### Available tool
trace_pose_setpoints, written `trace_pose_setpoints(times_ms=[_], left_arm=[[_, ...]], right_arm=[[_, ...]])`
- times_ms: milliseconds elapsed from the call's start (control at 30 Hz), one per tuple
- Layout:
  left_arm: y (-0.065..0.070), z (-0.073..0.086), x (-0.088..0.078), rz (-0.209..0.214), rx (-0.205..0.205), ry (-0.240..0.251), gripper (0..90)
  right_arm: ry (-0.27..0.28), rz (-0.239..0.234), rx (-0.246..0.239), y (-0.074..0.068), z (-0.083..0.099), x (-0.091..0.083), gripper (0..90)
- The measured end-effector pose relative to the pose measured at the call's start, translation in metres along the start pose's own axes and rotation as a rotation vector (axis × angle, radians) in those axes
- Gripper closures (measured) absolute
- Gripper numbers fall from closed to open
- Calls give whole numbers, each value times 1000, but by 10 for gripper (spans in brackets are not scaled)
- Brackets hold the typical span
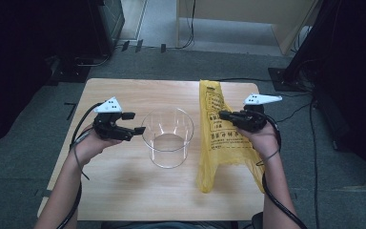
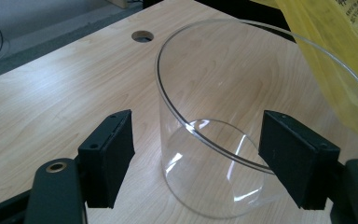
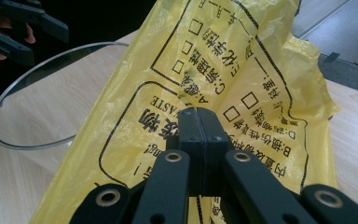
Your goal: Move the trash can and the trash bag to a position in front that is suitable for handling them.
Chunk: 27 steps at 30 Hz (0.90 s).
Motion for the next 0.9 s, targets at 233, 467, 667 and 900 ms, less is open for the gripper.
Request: trace_pose_setpoints(times_ms=[233,467,667,900], left_arm=[[4,-3,3,-4,19,2,257],[10,-8,4,-5,45,14,255],[18,-12,4,0,84,4,255],[22,-16,4,-1,82,25,257]], right_arm=[[-14,-15,-3,-6,-3,6,900],[16,-63,-16,-20,-14,2,900],[56,-94,-78,-39,-26,0,900],[63,-114,-89,-49,-31,10,900]])
Point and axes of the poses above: each handheld gripper's, and its own axes: x roughly forward along the jaws, z roughly out of its underside, y roughly to its right, the point moved 1 cm from there along x, roughly forward along the jaws, and after that the axes turned 2 degrees about x, right-handed, at the moved point
